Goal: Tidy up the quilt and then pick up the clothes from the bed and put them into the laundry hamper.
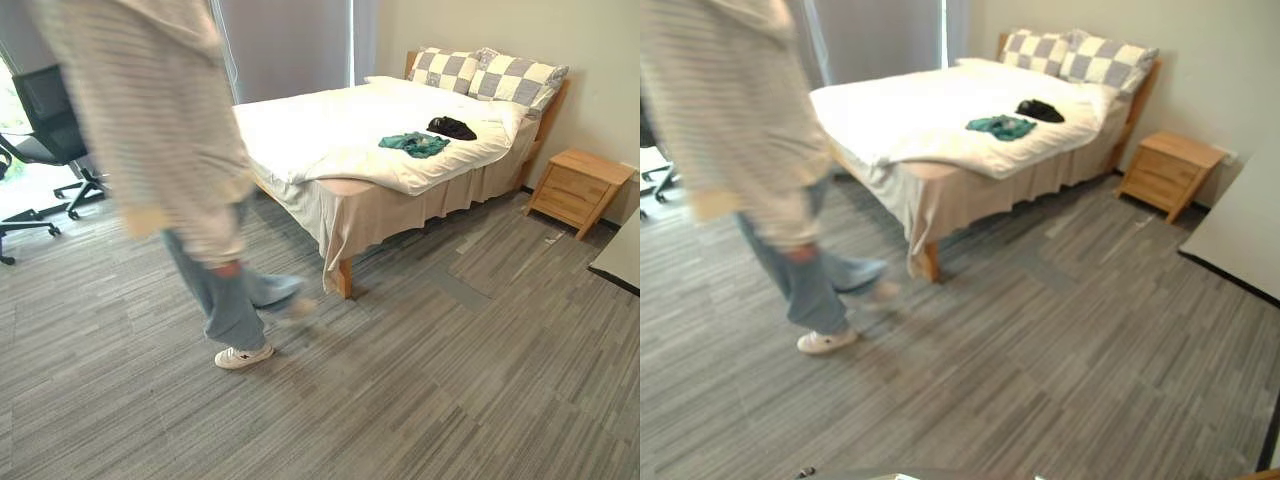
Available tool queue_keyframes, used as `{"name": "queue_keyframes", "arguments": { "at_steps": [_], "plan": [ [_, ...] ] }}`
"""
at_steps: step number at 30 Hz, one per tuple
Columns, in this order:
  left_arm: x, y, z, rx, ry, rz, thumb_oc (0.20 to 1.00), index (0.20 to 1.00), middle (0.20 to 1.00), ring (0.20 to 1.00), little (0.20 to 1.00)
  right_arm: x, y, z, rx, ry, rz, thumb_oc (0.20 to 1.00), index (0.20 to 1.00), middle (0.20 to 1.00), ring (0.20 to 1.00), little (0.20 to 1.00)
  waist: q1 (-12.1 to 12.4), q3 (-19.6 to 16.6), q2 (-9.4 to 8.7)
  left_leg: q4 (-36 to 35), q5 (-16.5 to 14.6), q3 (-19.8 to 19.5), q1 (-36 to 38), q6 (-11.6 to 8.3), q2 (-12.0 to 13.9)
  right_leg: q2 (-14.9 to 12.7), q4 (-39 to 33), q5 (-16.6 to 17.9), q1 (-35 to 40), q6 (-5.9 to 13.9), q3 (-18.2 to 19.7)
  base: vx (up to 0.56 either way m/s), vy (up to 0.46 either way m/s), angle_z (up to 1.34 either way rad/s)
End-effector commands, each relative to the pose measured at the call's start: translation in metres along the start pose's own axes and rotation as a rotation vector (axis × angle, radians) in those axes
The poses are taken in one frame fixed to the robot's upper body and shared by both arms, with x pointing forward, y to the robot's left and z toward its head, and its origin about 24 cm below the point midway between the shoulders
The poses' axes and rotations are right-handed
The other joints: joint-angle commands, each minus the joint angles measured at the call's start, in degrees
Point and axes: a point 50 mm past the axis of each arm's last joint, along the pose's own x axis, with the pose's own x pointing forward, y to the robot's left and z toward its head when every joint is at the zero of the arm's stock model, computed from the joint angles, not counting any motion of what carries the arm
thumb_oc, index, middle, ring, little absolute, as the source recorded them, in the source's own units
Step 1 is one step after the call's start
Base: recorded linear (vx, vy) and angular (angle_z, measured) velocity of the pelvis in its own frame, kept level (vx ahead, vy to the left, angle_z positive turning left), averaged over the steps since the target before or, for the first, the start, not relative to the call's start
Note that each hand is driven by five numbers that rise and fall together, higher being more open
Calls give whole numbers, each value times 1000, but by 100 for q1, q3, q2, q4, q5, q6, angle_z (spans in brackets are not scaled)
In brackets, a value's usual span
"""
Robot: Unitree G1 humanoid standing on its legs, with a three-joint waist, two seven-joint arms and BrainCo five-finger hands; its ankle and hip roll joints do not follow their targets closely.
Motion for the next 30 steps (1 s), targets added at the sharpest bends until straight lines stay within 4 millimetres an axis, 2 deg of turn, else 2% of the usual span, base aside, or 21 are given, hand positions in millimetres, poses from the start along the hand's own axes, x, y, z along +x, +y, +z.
{"name": "queue_keyframes", "arguments": {
  "at_steps": [1, 8, 9, 11, 12, 13, 14, 15, 16, 17, 19, 20, 21, 22, 23, 25, 26, 27, 28, 29, 30],
  "plan": [
    [5, 22, 27, 79, -69, 56, 1000, 1000, 1000, 1000, 1000, 2, -11, 33, -25, -72, -33, 1000, 1000, 1000, 1000, 1000, -60, 495, -77, -96, -526, -57, 431, -240, -81, -474, -69, -314, 379, 682, 31, 0, 0, 0],
    [6, 30, 39, 132, -107, 69, 1000, 1000, 1000, 1000, 1000, 2, -16, 43, -41, -92, -46, 1000, 1000, 1000, 1000, 1000, -73, 593, -77, -96, -494, -59, 170, -166, -112, -451, 37, -262, 33, 694, 218, -3, 25, -13],
    [7, 33, 43, 136, -117, 72, 1000, 1000, 1000, 1000, 1000, 2, -18, 47, -43, -99, -50, 1000, 1000, 1000, 1000, 1000, -69, 648, -75, -96, -496, -43, 110, -116, -118, -455, 239, -304, -121, 703, 256, 7, 61, -15],
    [7, 42, 50, 140, -135, 94, 1000, 1000, 1000, 1000, 1000, 2, -21, 55, -26, -117, -60, 1000, 1000, 1000, 1000, 1000, -39, 750, -67, -81, -502, -17, -9, -35, -111, -438, 944, -432, -579, 756, 256, -14, 63, -23],
    [7, 45, 52, 140, -140, 101, 1000, 1000, 1000, 1000, 1000, 2, -22, 57, -16, -123, -61, 1000, 1000, 1000, 1000, 1000, -38, 797, -41, -80, -538, 10, 2, 3, -97, -459, 1396, -422, -814, 865, 202, 1, 48, -22],
    [7, 45, 52, 140, -140, 101, 1000, 1000, 1000, 1000, 1000, 2, -22, 57, -16, -123, -61, 1000, 1000, 1000, 1000, 1000, -32, 787, -47, -77, -539, 16, -12, 6, -104, -467, 1434, -440, -848, 868, 212, 53, 75, -16],
    [7, 45, 53, 133, -144, 103, 1000, 1000, 1000, 1000, 1000, 2, -23, 58, -7, -124, -63, 1000, 1000, 1000, 1000, 1000, -45, 834, -15, -75, -593, 67, 26, 45, -103, -553, 2013, -334, -1151, 1015, 162, 152, 114, -19],
    [7, 48, 54, 120, -145, 113, 1000, 1000, 1000, 1000, 1000, 2, -26, 59, 27, -124, -76, 1000, 1000, 1000, 1000, 1000, -117, 1015, 61, -78, -726, 178, 251, 85, -74, -754, 2926, 113, -1599, 1241, -71, 263, 127, -36],
    [7, 49, 54, 116, -141, 116, 1000, 1000, 1000, 1000, 1000, 2, -25, 58, 51, -123, -75, 1000, 1000, 1000, 1000, 1000, -152, 1069, 92, -88, -787, 215, 409, 65, -30, -878, 3247, 172, -1821, 1261, -218, 369, 77, -40],
    [7, 50, 53, 118, -138, 119, 1000, 1000, 1000, 1000, 1000, 2, -25, 58, 71, -125, -76, 1000, 1000, 1000, 1000, 1000, -190, 1081, 103, -96, -849, 245, 539, 22, -6, -961, 3112, 164, -1947, 1215, -373, 256, 5, -30],
    [7, 50, 53, 118, -138, 119, 1000, 1000, 1000, 1000, 1000, 2, -25, 58, 71, -125, -77, 1000, 1000, 1000, 1000, 1000, -203, 1099, 106, -96, -859, 231, 562, 18, -1, -964, 3124, 145, -1921, 1214, -388, 225, -41, 11],
    [7, 50, 54, 135, -145, 120, 1000, 1000, 1000, 1000, 1000, 1, -25, 57, 99, -126, -79, 1000, 1000, 1000, 1000, 1000, -338, 1155, 94, -96, -1022, 207, 769, -103, 9, -1003, 2168, 99, -1950, 1085, -597, 650, -177, 15],
    [7, 53, 56, 153, -148, 126, 1000, 1000, 1000, 1000, 1000, 2, -26, 55, 120, -121, -83, 1000, 1000, 1000, 1000, 1000, -516, 1174, 53, -96, -1189, 165, 965, -267, 25, -1016, 996, 352, -2118, 1099, -604, 661, -178, 9],
    [7, 52, 56, 153, -148, 126, 1000, 1000, 1000, 1000, 1000, 2, -26, 55, 120, -121, -84, 1000, 1000, 1000, 1000, 1000, -519, 1181, 81, -96, -1204, 166, 982, -276, 58, -980, 934, 376, -2069, 1097, -626, 702, -206, 3],
    [7, 54, 56, 164, -146, 130, 1000, 1000, 1000, 1000, 1000, 2, -26, 49, 138, -101, -83, 1000, 1000, 1000, 1000, 1000, -637, 1151, 94, -96, -1354, 169, 1149, -384, 140, -1054, 431, 593, -2218, 1181, -560, 357, -98, 9],
    [7, 52, 56, 174, -149, 123, 1000, 1000, 1000, 1000, 1000, 2, -26, 45, 139, -90, -82, 1000, 1000, 1000, 1000, 1000, -674, 1137, 111, -96, -1448, 157, 1290, -400, 167, -1044, 452, 647, -2238, 1172, -522, 567, -152, 9],
    [7, 50, 52, 179, -137, 117, 1000, 1000, 1000, 1000, 1000, 3, -26, 34, 133, -65, -78, 1000, 1000, 1000, 1000, 1000, -725, 1067, 185, 92, -1293, 96, 1508, -430, 273, -924, 672, 665, -2205, 1023, -558, 820, -239, 12],
    [7, 48, 51, 166, -135, 112, 1000, 1000, 1000, 1000, 1000, 3, -28, 33, 121, -61, -85, 1000, 1000, 1000, 1000, 1000, -761, 1049, 285, 542, -1088, 118, 1470, -528, 429, -789, 796, 555, -2137, 898, -626, 632, -193, 14],
    [7, 48, 51, 166, -134, 112, 1000, 1000, 1000, 1000, 1000, 3, -28, 33, 121, -62, -85, 1000, 1000, 1000, 1000, 1000, -771, 1038, 272, 543, -1077, 106, 1451, -527, 417, -804, 788, 564, -2147, 897, -629, 357, -166, 17],
    [7, 47, 52, 160, -138, 110, 1000, 1000, 1000, 1000, 1000, 3, -30, 32, 112, -57, -89, 1000, 1000, 1000, 1000, 1000, -765, 1037, 297, 1215, -740, 186, 1244, -634, 497, -709, 797, 482, -1995, 789, -679, 295, -220, 23],
    [7, 47, 53, 138, -143, 112, 1000, 1000, 1000, 1000, 1000, 3, -32, 32, 100, -56, -98, 1000, 1000, 1000, 1000, 1000, -718, 1070, 289, 2133, -152, 152, 796, -744, 606, -569, 723, 365, -1716, 604, -738, 575, -459, 23]
  ]
}}
